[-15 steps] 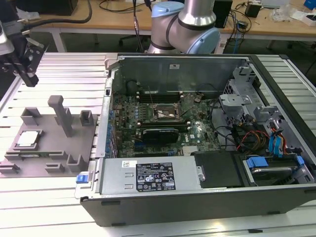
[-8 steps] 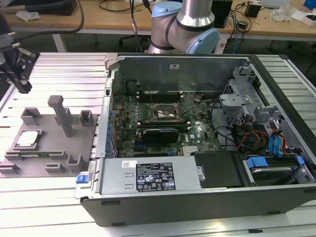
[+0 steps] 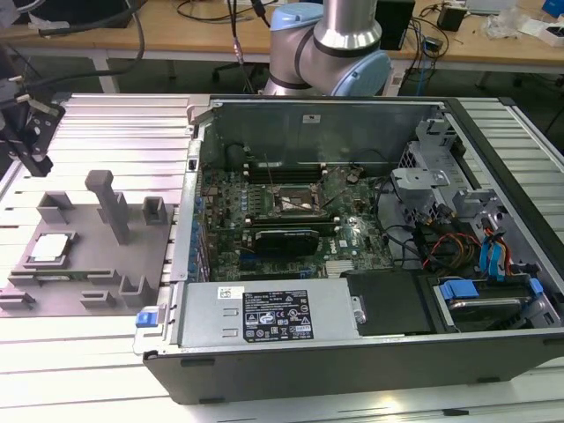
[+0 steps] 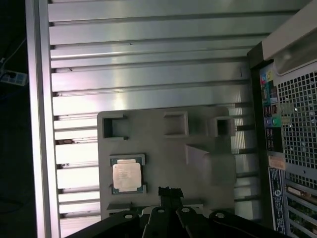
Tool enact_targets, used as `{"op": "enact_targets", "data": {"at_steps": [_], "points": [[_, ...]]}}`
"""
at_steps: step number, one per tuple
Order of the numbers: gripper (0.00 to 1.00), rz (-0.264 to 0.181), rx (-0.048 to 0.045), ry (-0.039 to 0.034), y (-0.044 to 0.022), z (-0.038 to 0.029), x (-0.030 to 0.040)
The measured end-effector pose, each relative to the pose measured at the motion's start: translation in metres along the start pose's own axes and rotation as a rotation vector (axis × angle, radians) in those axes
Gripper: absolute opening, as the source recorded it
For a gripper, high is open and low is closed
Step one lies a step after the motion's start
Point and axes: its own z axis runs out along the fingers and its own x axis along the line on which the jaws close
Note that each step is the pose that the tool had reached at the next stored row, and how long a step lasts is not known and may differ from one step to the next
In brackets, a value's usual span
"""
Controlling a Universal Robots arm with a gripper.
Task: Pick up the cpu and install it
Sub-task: 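Reach for the cpu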
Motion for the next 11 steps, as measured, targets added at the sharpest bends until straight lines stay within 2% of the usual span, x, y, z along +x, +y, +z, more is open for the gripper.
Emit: {"op": "enact_targets", "data": {"at_steps": [6, 8, 11], "points": [[0.11, 0.0, 0.0001, 0.0001, -0.0006, 0.0093, 0.0038], [0.11, 0.0, 0.0, 0.0, -0.0011, 0.0107, 0.0088], [0.11, 0.0, 0.0, 0.0, -0.0015, 0.0126, 0.0122]]}}
